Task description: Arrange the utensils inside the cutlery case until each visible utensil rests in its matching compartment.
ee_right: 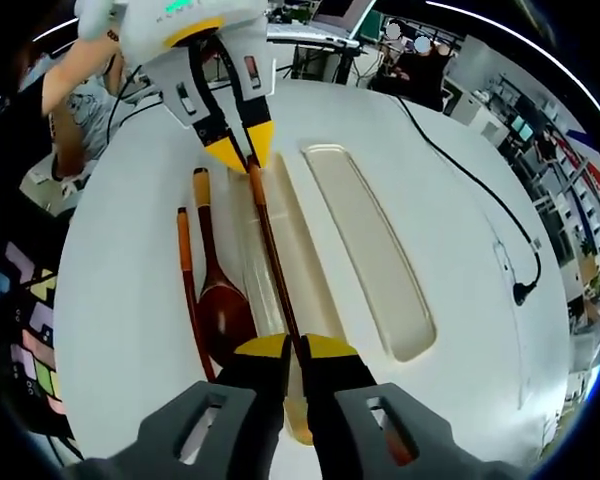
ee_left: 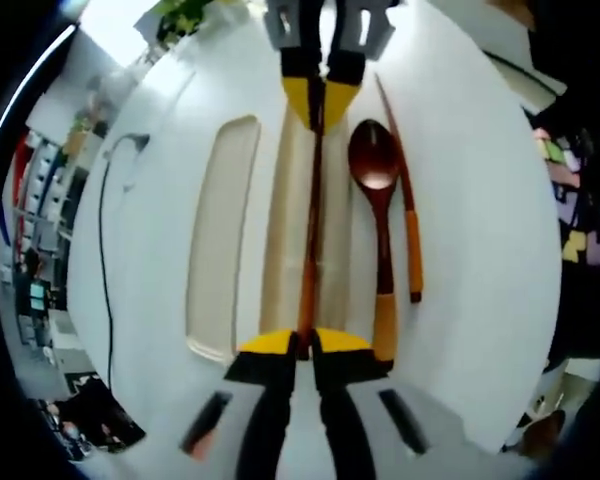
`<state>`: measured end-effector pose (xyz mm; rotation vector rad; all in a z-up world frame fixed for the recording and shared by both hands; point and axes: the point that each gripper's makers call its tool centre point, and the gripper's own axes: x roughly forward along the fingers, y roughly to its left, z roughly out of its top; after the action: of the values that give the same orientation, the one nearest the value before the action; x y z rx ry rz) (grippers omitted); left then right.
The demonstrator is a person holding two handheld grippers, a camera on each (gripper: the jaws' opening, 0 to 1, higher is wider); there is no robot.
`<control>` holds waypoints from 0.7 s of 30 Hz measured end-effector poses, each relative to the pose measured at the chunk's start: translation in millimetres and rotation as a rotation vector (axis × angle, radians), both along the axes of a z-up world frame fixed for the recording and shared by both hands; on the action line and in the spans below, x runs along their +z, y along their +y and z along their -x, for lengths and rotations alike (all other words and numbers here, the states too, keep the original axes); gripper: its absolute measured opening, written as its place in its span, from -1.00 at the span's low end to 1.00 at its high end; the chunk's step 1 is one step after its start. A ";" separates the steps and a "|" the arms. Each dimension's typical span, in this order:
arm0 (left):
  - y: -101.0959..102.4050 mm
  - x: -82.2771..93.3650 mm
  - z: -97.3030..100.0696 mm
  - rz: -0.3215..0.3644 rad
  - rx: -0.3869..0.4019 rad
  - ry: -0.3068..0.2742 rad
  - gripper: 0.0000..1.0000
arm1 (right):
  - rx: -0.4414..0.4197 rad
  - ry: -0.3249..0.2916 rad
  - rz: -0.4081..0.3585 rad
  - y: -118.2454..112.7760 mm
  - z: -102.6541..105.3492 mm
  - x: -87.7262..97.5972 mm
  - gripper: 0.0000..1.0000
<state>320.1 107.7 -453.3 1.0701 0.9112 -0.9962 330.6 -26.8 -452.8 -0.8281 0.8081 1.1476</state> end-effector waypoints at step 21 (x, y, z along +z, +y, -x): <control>-0.2 15.7 6.1 0.052 0.076 -0.029 -0.85 | -0.026 0.011 -0.026 -1.2 6.3 12.2 -0.88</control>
<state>314.0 107.5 -437.6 0.9968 0.8915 -0.9337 324.3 -28.0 -440.6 -0.7880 0.8094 1.1388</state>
